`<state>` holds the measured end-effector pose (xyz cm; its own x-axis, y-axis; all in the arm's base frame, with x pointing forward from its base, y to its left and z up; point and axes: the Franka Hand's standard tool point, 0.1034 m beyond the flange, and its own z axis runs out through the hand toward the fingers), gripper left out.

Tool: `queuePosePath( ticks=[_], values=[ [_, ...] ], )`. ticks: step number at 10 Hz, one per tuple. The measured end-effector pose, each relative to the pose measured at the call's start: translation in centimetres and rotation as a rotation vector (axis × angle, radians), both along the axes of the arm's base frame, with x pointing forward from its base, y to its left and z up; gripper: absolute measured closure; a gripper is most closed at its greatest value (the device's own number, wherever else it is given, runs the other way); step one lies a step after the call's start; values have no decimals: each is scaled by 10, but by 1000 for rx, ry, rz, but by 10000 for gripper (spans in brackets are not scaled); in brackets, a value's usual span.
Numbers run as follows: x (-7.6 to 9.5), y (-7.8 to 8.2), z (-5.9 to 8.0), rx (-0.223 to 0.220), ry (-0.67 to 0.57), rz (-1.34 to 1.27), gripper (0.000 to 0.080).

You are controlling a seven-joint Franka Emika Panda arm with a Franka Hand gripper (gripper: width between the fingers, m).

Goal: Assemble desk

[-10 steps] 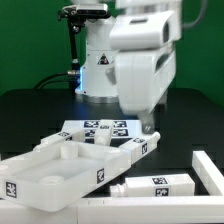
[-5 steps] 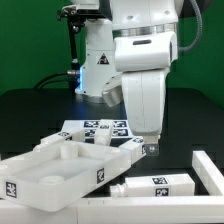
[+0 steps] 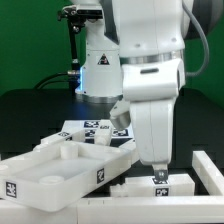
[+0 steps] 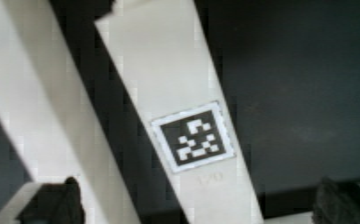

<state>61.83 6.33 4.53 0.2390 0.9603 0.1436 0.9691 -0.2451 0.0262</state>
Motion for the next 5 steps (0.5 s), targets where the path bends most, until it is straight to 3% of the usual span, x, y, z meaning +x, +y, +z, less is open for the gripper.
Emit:
queuePosePath(
  ticks=[5],
  values=[
    [-13, 13, -29, 16, 35, -33, 150]
  ],
)
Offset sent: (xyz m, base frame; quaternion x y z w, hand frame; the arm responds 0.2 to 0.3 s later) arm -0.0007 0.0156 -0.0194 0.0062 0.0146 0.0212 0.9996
